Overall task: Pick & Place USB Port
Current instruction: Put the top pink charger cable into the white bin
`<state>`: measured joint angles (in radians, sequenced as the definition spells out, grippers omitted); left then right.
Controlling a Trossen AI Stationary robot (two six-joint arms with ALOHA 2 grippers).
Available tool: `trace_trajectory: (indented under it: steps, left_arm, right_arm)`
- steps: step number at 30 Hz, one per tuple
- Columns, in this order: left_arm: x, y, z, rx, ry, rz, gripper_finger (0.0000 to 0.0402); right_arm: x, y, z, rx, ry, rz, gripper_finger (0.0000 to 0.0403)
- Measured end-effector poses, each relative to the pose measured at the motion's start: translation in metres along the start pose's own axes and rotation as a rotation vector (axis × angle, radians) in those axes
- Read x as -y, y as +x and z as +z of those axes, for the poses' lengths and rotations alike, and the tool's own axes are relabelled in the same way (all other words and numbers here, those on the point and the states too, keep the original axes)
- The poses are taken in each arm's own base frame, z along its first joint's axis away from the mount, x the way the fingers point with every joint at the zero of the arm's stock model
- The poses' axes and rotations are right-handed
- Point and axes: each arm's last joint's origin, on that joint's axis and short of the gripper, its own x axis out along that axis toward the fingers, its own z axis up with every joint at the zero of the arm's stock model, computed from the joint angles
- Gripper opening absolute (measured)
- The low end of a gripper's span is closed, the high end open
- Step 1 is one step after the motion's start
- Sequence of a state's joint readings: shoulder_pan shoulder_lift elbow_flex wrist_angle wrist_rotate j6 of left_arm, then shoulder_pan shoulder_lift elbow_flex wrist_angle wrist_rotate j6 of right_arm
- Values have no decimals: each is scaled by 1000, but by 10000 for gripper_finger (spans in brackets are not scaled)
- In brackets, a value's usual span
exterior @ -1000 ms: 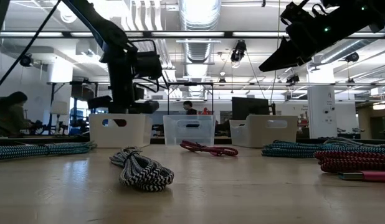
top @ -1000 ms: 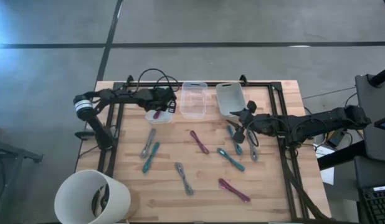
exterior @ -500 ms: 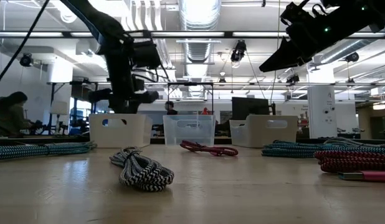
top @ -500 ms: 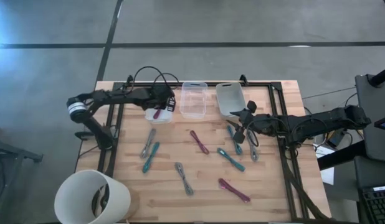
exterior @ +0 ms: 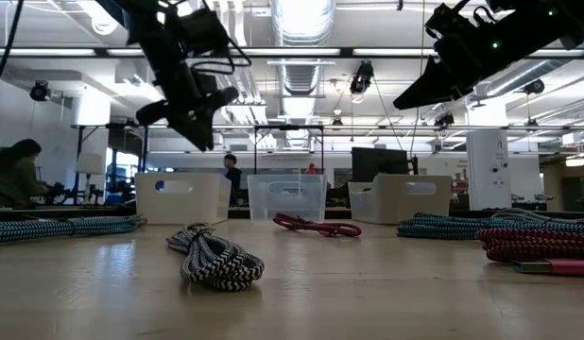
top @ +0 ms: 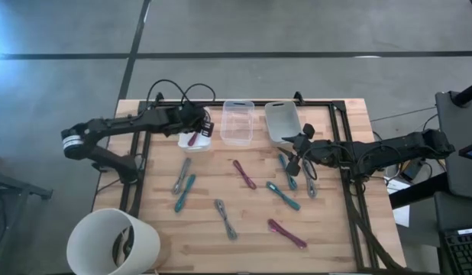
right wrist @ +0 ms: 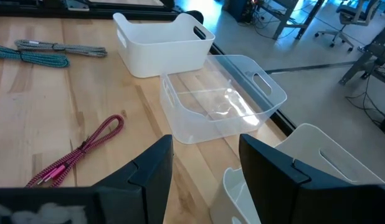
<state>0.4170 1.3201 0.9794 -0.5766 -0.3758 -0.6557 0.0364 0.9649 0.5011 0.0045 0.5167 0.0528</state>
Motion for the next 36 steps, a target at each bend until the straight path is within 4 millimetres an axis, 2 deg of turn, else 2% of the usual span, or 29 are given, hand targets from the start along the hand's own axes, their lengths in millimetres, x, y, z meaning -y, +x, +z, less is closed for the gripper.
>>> trace_trajectory:
  steps: [4,14,22,27,33,36]
  left_arm:
    - [8,-12,-6,10,56,-55,69]
    - [44,-35,-40,-24,243,-200,69]
    - [61,-52,-62,-39,345,-283,69]
    - [67,-59,-69,-22,418,-328,69]
    - [72,-63,-74,-6,481,-360,69]
    - [72,-64,-74,-6,484,-362,69]
  right_arm:
    - [0,0,0,0,0,0,180]
    - [0,0,0,1,28,0,180]
    - [-4,3,-1,-12,145,78,180]
    - [-13,19,-9,-64,207,84,180]
    - [-35,46,-28,-169,248,191,180]
    - [-44,62,-25,-161,232,197,180]
